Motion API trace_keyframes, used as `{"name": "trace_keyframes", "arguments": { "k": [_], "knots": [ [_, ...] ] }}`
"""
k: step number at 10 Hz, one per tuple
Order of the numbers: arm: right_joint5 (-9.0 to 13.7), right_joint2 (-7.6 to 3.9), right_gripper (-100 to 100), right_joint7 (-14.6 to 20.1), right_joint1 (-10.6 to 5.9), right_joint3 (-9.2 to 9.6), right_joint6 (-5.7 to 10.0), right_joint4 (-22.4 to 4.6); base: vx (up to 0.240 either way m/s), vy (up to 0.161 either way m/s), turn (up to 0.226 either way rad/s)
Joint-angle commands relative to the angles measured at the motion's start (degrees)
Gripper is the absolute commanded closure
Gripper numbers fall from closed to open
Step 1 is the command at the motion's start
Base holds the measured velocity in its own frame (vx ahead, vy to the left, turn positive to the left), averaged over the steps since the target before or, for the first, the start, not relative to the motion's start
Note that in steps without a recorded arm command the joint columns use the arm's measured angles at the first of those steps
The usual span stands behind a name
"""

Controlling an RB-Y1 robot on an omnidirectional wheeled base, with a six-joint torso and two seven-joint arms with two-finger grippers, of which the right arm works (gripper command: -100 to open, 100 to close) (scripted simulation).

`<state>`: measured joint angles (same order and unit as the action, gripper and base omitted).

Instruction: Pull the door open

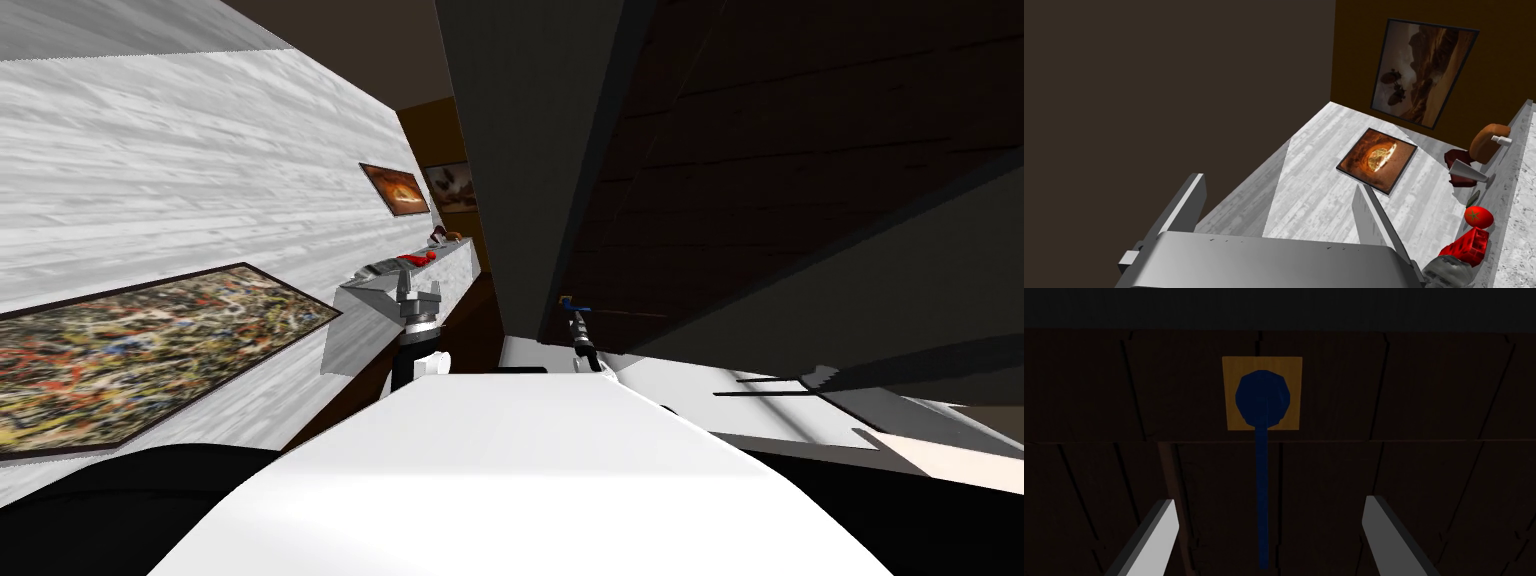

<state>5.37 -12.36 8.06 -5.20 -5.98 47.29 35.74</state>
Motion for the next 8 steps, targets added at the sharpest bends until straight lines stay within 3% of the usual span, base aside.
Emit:
{"name": "trace_keyframes", "arguments": {
  "k": [1, 4, 6, 7, 8],
  "knots": [
    [0.6, -1.53, -100, 1.4, 0.81, -0.71, 1.42, -1.3, 0.205, 0.024, 0.205],
    [1.4, -3.89, -100, 3.3, 2.25, -1.72, 2.6, -2.0, 0.195, 0.016, 0.127],
    [1.4, -4.08, -100, 3.5, 2.54, -1.74, 2.22, -1.4, 0.135, -0.026, 0.038],
    [1.4, -4.08, 100, 3.5, 2.54, -1.74, 2.22, -1.4, -0.01, 0.004, -0.009],
    [1.4, -4.08, 100, 3.5, 2.54, -1.74, 2.22, -1.4, -0.032, 0.007, -0.012]
  ]
}}
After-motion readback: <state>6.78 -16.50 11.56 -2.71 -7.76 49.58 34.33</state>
